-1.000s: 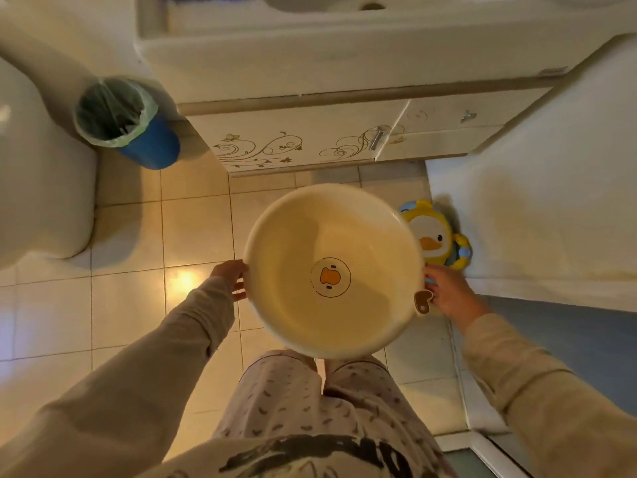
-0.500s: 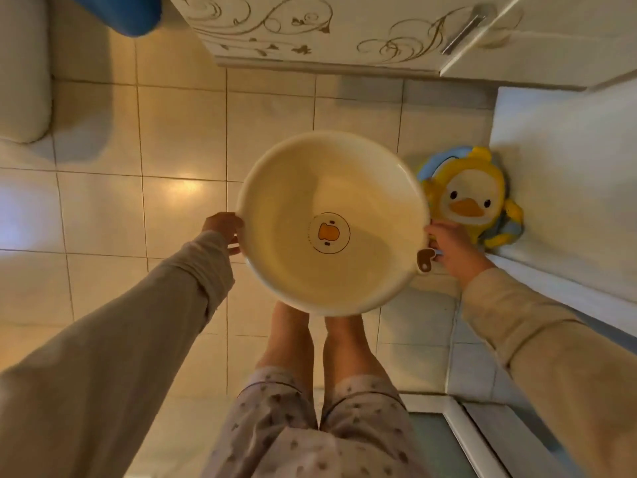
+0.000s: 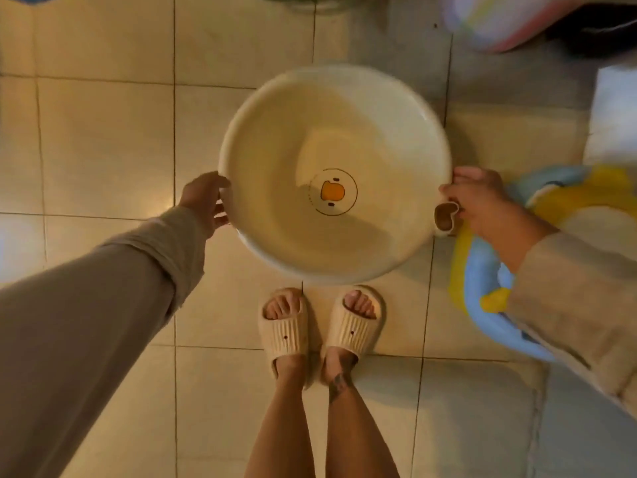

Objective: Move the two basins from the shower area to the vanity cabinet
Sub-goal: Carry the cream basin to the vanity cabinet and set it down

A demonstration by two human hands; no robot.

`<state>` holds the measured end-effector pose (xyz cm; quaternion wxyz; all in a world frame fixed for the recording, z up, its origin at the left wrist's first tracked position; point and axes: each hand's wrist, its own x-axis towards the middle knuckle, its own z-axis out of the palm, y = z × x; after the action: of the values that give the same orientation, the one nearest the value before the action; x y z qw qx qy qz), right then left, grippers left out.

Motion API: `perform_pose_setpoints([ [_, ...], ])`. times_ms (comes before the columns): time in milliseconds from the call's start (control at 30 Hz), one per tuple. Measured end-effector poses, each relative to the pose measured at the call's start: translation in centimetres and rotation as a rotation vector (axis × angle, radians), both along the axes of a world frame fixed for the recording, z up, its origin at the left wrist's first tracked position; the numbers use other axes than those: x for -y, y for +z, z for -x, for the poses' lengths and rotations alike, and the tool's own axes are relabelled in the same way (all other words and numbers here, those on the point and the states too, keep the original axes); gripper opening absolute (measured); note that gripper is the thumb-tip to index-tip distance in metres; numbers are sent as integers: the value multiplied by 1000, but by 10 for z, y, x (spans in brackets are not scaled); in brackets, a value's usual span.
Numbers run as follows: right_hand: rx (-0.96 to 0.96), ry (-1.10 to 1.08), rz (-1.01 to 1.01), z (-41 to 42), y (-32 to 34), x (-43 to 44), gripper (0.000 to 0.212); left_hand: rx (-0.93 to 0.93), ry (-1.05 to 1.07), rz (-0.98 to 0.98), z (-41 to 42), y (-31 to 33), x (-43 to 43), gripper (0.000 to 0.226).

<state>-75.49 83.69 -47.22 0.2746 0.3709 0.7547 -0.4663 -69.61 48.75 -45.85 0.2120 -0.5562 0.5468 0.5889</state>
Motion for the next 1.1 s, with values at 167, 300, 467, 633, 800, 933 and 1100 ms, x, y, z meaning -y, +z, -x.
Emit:
perform_pose_setpoints([
  [167, -128, 8, -94, 89, -39, 1, 55, -155, 29, -36, 77, -40, -9, 25],
  [300, -169, 26, -115, 144, -65, -1, 58, -253, -19, -119, 125, -65, -10, 23],
  [467, -173, 52, -107, 172, -90, -18, 58, -313, -69, -153, 162, -84, -20, 35],
  [633, -162, -69, -22, 164, -92, -19, 60, -281, -127, -101, 170, -81, -21, 50],
  [800, -59, -3, -76, 123, -41, -5, 54, -105, -526, 111, 128, -41, -35, 50],
  [933, 42, -46, 20, 63, 31, 3, 26, 4, -564, -47, 55, 22, -47, 26],
  [1100, 232, -125, 159, -42, 133, 16, 23, 187, -386, -115, -43, 123, -56, 12],
])
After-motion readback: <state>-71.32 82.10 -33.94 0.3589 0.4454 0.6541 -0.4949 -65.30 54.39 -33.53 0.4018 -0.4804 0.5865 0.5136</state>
